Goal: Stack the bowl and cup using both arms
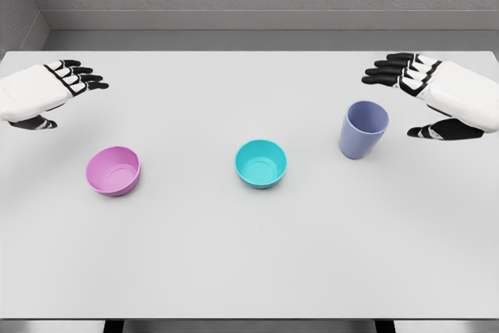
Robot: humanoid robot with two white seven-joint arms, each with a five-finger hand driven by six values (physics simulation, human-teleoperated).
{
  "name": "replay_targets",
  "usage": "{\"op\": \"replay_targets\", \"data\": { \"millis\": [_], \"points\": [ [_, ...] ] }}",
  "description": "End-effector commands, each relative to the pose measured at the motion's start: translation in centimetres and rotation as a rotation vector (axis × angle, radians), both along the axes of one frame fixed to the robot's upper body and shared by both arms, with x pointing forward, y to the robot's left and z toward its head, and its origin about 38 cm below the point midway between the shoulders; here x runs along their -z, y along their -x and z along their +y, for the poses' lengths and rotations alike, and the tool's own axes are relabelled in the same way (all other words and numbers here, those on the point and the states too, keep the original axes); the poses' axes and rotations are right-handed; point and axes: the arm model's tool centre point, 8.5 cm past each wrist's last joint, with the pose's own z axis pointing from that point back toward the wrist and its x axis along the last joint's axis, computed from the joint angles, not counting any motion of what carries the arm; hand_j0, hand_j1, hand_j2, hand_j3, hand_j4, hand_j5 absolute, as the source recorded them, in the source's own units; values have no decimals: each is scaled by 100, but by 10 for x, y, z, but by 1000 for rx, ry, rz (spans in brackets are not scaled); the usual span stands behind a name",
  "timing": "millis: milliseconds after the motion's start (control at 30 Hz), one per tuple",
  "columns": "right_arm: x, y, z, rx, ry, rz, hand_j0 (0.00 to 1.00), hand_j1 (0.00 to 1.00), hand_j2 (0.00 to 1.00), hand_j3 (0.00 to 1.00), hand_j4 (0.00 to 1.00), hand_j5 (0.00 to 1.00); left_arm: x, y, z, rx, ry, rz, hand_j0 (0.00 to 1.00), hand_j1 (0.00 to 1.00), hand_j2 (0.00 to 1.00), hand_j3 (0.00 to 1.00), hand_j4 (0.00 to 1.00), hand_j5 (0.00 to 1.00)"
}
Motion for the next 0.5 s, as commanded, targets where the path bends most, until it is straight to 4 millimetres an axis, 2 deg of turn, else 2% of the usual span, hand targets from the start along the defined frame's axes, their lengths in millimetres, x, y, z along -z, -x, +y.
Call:
{"op": "replay_targets", "data": {
  "millis": [0,133,200,267,400,467],
  "points": [
    [0,0,-1,1,1,6,100,100,100,100,100,100,-1,0,0,-2,5,-1,100,100,100,100,100,100],
    [-1,-1,1,-1,-9,0,100,100,100,100,100,100,-2,0,-1,2,5,-4,100,100,100,100,100,100],
    [-18,-5,-5,16,-6,-46,100,100,100,100,100,100,-2,1,1,-8,-32,33,100,100,100,100,100,100],
    [-15,-5,-5,17,-16,-39,100,100,100,100,100,100,1,3,4,-14,-61,68,100,100,100,100,100,100],
    [-16,-5,-4,17,-17,-41,100,100,100,100,100,100,24,15,-1,-4,-116,164,100,100,100,100,100,100],
    [-16,-5,-5,18,-15,-43,100,100,100,100,100,100,24,16,-6,10,-116,165,100,100,100,100,100,100]
  ]
}}
